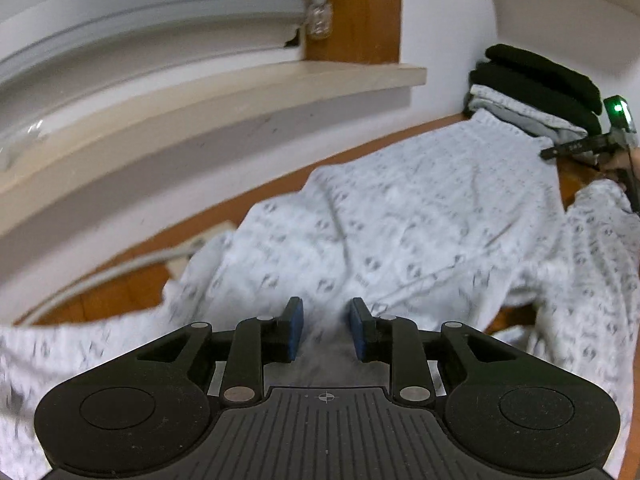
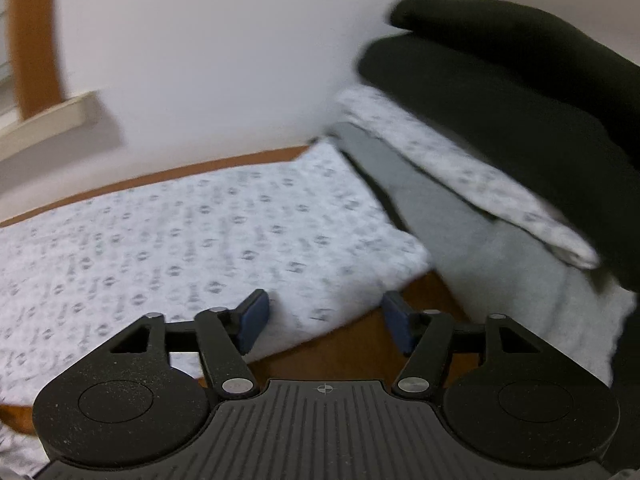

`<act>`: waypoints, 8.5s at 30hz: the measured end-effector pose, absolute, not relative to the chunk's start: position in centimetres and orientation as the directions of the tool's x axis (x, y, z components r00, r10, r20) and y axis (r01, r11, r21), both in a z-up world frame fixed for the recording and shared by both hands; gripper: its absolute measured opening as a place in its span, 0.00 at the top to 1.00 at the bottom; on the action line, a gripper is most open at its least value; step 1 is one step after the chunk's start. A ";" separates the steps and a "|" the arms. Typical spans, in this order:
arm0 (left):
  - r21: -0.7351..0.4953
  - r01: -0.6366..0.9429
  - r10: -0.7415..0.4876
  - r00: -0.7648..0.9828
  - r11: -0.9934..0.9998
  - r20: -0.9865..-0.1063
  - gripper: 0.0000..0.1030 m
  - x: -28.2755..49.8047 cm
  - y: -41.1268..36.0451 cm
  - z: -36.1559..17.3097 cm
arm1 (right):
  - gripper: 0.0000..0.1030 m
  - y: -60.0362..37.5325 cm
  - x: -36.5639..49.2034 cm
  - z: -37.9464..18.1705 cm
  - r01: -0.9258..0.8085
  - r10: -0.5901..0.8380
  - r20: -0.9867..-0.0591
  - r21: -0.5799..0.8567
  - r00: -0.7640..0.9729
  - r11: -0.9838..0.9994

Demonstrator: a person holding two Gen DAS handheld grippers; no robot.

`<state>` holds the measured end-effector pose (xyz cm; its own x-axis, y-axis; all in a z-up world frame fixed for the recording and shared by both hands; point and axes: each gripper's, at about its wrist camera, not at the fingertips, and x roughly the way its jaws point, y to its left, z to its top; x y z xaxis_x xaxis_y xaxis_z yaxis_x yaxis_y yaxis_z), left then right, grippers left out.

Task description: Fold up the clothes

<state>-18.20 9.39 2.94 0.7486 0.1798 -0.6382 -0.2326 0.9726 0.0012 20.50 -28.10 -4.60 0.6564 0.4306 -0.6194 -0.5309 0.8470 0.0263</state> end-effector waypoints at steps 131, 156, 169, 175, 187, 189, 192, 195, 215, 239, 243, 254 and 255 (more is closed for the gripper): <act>0.176 -0.644 0.609 0.547 0.744 -0.575 0.28 -35.2 21.6 3.1 | 0.18 -17.7 10.4 -3.6 -0.830 0.669 -0.605 0.025 0.432 0.558; -0.034 -0.725 0.584 0.581 0.688 -0.566 0.53 -41.1 19.9 5.3 | 0.15 -17.7 10.5 -3.6 -0.828 0.665 -0.607 0.022 0.434 0.561; -0.049 -0.518 0.432 0.758 0.854 -0.489 0.28 -36.3 9.3 7.3 | 0.15 -19.6 9.7 -2.9 -0.822 0.684 -0.572 0.029 0.453 0.569; 0.037 -0.440 0.380 0.726 0.897 -0.574 0.38 -31.7 7.8 5.4 | 0.29 -19.0 6.3 -0.7 -0.871 0.755 -0.503 0.009 0.420 0.491; 0.029 -0.483 0.378 0.644 0.875 -0.665 0.47 -37.4 8.4 3.4 | 0.55 -5.1 -8.5 1.0 -1.000 0.840 -0.542 0.028 -0.016 -0.001; 0.031 -0.482 0.379 0.646 0.876 -0.663 0.47 -38.7 8.2 3.4 | 0.55 -2.6 -10.5 0.7 -0.998 0.828 -0.557 0.031 -0.060 -0.051; 0.018 -0.480 0.373 0.656 0.877 -0.656 0.47 -40.5 7.5 3.6 | 0.54 -0.6 -13.0 0.5 -0.991 0.816 -0.564 0.043 -0.127 -0.125; -0.014 -0.486 0.367 0.679 0.874 -0.636 0.47 -42.0 7.2 3.9 | 0.54 0.0 -15.6 0.4 -0.978 0.799 -0.570 0.040 -0.192 -0.206; -0.115 -0.598 0.442 0.695 0.793 -0.568 0.94 -44.6 11.0 5.6 | 0.45 -0.4 -17.7 -1.3 -0.971 0.820 -0.541 -0.023 -0.188 -0.237; -0.133 -0.641 0.487 0.686 0.756 -0.541 0.48 -48.4 14.9 7.8 | 0.79 -1.7 -17.9 0.6 -0.902 0.701 -0.604 0.072 -0.379 -0.425; -0.201 -0.661 0.491 0.696 0.723 -0.524 0.46 -45.6 19.8 7.0 | 0.65 -0.6 -16.6 1.6 -0.948 0.773 -0.575 0.011 -0.267 -0.319; -0.298 -0.705 0.482 0.676 0.643 -0.558 0.44 -38.3 30.3 3.8 | 0.51 1.7 -14.0 -1.1 -0.987 0.812 -0.571 -0.016 -0.122 -0.160; -0.288 -0.704 0.488 0.676 0.650 -0.552 0.44 -38.1 30.2 3.7 | 0.50 1.7 -14.0 -1.2 -0.988 0.811 -0.573 -0.012 -0.122 -0.157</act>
<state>-38.11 30.24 3.74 0.6762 0.4881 -0.5518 -0.7037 0.6496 -0.2878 -14.02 1.67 -1.20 -0.1220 0.8106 -0.5727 -0.9875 -0.1572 -0.0120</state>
